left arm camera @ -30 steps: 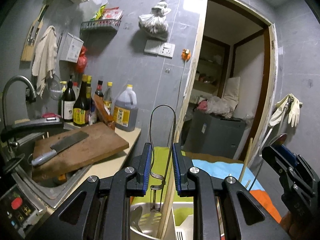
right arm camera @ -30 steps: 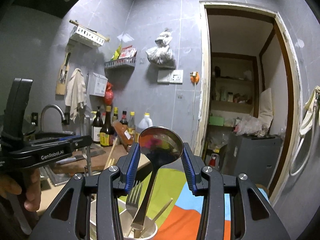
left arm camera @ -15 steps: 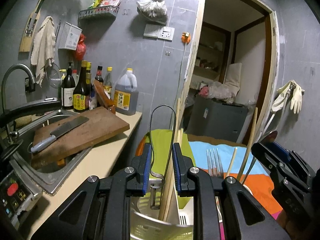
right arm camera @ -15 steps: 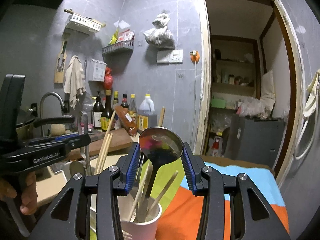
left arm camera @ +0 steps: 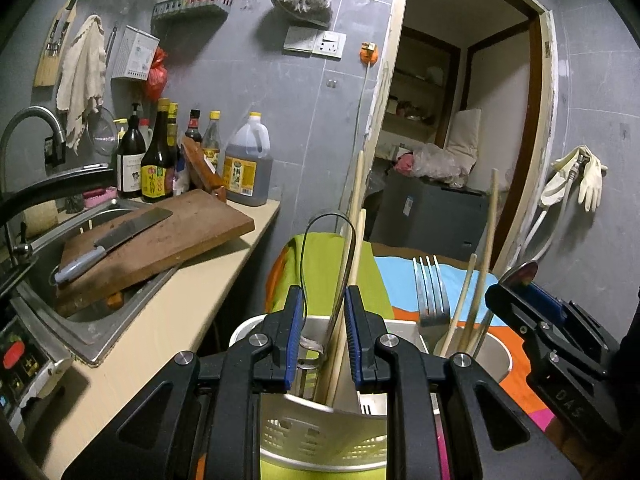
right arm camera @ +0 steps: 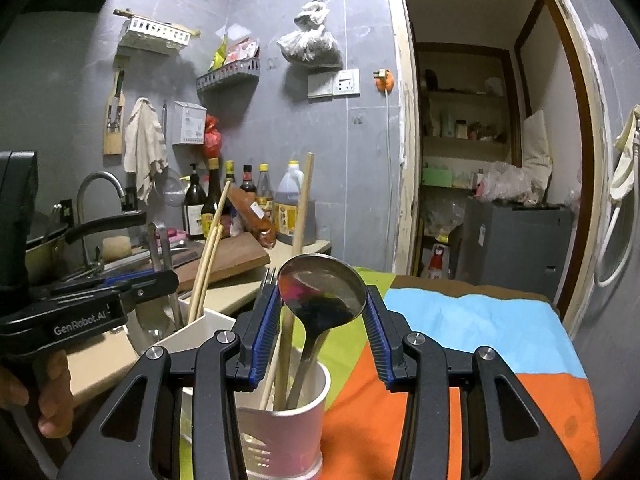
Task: Organize utensils
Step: 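Lower the tongs and spoon into the caddy and open both tools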
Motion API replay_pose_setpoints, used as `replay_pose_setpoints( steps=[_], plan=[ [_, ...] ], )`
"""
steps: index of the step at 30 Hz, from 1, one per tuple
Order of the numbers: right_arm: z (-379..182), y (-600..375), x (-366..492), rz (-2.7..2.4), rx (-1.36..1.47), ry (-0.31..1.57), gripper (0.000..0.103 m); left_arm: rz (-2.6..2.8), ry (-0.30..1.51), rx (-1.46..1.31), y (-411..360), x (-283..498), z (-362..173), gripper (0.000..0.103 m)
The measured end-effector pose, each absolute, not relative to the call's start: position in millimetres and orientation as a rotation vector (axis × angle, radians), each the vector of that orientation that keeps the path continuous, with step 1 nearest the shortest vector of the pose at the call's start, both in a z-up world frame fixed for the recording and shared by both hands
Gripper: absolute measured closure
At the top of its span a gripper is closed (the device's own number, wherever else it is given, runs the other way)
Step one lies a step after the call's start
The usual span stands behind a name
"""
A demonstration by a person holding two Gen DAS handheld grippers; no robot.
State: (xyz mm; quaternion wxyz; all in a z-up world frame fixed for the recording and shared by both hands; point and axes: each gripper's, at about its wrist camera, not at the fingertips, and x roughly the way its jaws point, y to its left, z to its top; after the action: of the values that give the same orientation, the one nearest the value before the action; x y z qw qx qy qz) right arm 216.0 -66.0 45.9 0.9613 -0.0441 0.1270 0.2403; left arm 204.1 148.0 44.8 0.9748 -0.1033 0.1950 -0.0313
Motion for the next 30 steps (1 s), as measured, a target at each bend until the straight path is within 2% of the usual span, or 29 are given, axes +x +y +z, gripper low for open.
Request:
replay_pose_setpoints(
  steps=[16,30],
  plan=[
    [35,-68,216,0.504,-0.066,0.297,0.062,-0.073,0.411,-0.216,147,202,42,0.085],
    [36,-65,209,0.533,-0.066,0.289,0.062,-0.082,0.374,-0.241,154,191,45,0.075]
  ],
)
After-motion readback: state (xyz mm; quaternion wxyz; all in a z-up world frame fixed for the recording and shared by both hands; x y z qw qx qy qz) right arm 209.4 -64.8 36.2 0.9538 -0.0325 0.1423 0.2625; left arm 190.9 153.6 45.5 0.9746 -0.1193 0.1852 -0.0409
